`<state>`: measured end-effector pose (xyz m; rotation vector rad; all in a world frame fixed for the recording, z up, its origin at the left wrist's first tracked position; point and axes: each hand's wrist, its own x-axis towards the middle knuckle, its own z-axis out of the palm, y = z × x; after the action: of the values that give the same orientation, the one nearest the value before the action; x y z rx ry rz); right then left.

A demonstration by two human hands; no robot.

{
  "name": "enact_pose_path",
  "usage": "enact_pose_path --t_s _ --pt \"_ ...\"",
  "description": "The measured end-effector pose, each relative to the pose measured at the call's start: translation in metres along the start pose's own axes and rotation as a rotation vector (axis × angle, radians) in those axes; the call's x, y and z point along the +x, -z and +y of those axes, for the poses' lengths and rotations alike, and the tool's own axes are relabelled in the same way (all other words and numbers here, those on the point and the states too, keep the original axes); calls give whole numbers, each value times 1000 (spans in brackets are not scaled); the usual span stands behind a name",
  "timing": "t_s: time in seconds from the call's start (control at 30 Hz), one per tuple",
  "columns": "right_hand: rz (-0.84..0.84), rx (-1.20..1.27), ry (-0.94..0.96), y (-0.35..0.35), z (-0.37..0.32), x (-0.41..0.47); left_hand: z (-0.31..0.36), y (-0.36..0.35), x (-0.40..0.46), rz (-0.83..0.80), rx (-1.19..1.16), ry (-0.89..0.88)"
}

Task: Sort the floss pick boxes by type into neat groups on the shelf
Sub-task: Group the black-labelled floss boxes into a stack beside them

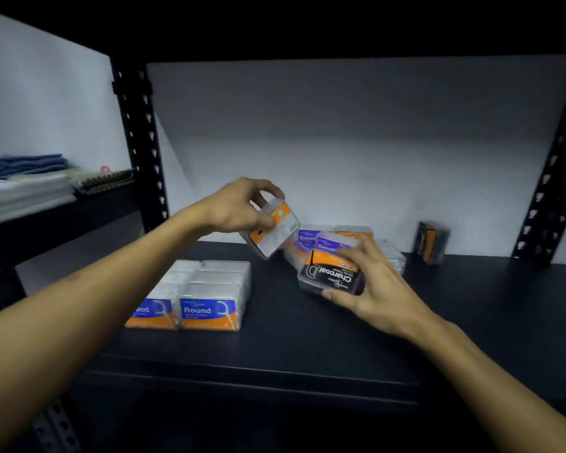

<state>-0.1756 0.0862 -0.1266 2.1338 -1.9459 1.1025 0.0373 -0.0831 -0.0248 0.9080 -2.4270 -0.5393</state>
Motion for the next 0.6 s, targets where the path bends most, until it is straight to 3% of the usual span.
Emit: enact_pose_path --t_s 0.13,0.27,0.43,0.6 --pt "-29 -15 -74 20 19 -43 31 -35 -11 -178 88 -46" --pt "116 25 -179 30 44 -67 41 -68 -23 -271 99 -51" --pt "34 18 -150 35 56 -65 43 -84 -33 -285 148 -62" --pt "54 28 -104 38 60 -57 46 -96 -41 -267 190 -66"
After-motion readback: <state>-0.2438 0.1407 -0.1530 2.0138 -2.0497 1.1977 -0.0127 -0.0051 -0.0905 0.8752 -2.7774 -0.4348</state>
